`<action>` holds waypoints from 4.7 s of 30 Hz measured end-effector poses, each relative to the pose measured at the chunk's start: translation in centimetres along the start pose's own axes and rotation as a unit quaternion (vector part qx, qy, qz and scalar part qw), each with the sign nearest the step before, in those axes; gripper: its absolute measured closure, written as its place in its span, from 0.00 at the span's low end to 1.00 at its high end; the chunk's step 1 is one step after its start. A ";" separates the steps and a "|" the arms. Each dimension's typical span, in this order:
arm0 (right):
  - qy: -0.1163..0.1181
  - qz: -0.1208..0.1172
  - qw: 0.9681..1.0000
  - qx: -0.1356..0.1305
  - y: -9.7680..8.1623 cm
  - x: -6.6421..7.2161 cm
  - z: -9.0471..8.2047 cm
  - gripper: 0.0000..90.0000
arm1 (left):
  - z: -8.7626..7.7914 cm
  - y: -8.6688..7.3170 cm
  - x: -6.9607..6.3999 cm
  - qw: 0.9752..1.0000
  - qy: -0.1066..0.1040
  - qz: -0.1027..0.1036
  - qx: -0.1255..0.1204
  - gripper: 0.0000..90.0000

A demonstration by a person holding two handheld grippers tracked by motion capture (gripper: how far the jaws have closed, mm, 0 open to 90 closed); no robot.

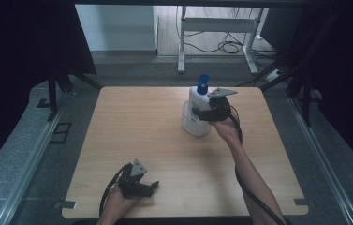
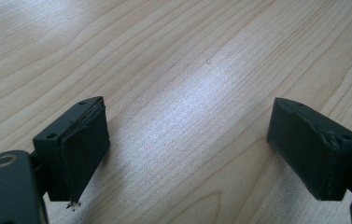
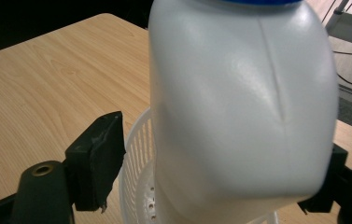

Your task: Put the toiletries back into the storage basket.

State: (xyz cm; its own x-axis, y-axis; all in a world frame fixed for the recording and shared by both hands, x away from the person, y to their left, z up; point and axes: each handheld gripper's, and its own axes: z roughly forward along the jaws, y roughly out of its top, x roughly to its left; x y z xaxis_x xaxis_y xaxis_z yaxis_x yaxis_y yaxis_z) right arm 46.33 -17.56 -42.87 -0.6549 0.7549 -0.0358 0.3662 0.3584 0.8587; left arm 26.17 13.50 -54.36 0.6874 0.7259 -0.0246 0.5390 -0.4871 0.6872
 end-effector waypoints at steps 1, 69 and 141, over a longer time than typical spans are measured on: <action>-0.001 -0.003 1.000 0.000 0.0 0.0 -0.1 0.22 | 0.0 0.0 0.0 1.000 0.000 0.000 0.000 0.14; 0.020 -0.012 1.000 -0.012 0.3 0.3 -7.1 0.14 | 0.0 0.0 0.0 1.000 0.000 0.001 0.001 0.14; 0.029 0.006 0.989 0.142 -19.4 1.7 -10.9 0.00 | 0.0 0.0 -0.1 1.000 0.002 -0.004 -0.001 0.14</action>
State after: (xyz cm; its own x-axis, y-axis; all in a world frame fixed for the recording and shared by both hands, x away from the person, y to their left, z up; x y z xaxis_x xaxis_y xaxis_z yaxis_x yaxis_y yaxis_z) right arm 30.95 -29.23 -53.99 -0.6834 0.7300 0.0093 0.5394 0.4963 0.6802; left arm 26.08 13.45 -54.37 0.6807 0.7321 -0.0267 0.5432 -0.4799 0.6889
